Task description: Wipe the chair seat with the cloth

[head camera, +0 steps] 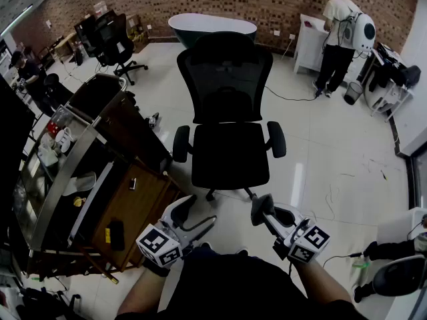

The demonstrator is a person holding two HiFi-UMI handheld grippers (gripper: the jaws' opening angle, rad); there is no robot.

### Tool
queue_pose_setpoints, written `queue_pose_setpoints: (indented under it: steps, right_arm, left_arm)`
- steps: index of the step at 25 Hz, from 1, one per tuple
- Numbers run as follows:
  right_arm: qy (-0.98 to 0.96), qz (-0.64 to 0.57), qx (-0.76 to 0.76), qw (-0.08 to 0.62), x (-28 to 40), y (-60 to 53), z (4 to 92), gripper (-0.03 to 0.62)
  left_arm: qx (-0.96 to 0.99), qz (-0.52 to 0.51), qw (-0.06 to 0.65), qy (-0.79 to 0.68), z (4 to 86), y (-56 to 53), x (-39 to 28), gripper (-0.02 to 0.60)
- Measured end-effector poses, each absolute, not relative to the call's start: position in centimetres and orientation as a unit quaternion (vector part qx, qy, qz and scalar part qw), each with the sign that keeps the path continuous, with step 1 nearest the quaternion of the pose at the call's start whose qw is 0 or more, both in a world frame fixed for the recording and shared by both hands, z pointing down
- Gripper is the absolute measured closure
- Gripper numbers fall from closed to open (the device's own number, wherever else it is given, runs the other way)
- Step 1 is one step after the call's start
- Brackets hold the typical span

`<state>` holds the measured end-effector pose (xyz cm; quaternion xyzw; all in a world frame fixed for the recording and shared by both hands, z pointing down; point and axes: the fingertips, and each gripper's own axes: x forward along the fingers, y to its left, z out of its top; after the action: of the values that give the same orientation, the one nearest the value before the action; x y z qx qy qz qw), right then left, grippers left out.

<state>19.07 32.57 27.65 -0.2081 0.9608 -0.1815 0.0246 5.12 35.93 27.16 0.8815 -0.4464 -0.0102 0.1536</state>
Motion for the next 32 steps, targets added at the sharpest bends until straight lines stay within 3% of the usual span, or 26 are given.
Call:
queue_pose_setpoints:
  steps: [12, 32]
  right_arm:
    - [0.956, -0.211, -0.201, -0.020, 16.1, 26.8, 31.9, 0.546]
    - [0.946, -0.205, -0.250, -0.025, 0.7, 4.9, 33.8, 0.546]
  left_arm:
    - [0.875, -0.009, 0.178, -0.450, 30.7, 29.9, 2.5, 0.213]
    - [0.907, 0.017, 0.211, -0.364, 34.6, 9.0, -9.8, 0.213]
